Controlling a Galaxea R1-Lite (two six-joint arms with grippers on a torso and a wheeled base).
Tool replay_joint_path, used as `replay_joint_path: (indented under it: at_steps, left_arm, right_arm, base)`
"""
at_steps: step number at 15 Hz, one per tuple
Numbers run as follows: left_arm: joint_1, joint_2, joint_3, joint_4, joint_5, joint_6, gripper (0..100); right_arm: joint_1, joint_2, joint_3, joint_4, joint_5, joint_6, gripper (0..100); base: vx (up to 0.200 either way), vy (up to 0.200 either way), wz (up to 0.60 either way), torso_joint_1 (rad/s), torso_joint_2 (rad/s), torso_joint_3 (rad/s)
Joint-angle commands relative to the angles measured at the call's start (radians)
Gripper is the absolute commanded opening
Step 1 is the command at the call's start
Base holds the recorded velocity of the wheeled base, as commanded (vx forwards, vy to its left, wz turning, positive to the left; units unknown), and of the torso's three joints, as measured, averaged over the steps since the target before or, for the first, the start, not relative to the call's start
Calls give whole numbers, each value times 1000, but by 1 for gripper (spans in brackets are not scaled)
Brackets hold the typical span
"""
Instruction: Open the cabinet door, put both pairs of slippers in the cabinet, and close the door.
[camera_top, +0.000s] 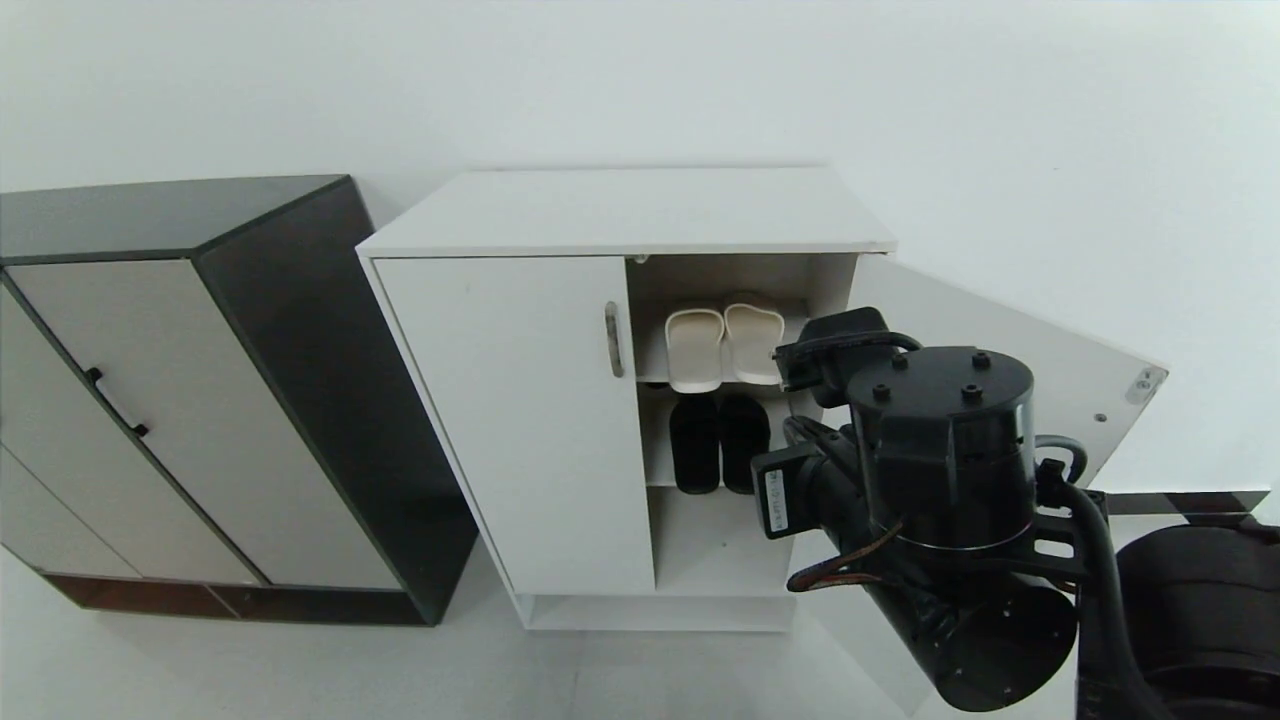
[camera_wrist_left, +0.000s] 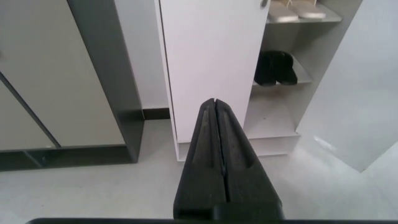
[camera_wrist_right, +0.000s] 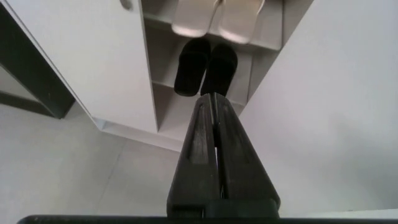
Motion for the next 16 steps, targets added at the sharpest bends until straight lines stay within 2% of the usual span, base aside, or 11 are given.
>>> replay_joint_path:
  at_steps: [1, 16]
  left_arm:
    - [0, 0, 0, 0, 0, 0, 0]
    - [0, 0, 0, 0, 0, -2, 0]
  right_arm:
    - [0, 2, 0, 0, 0, 0, 0]
    - [-23, -24, 34, 0, 31, -12, 0]
  base:
    - [0, 0, 0, 168, -486, -305]
    - [0, 0, 0, 229, -541, -317]
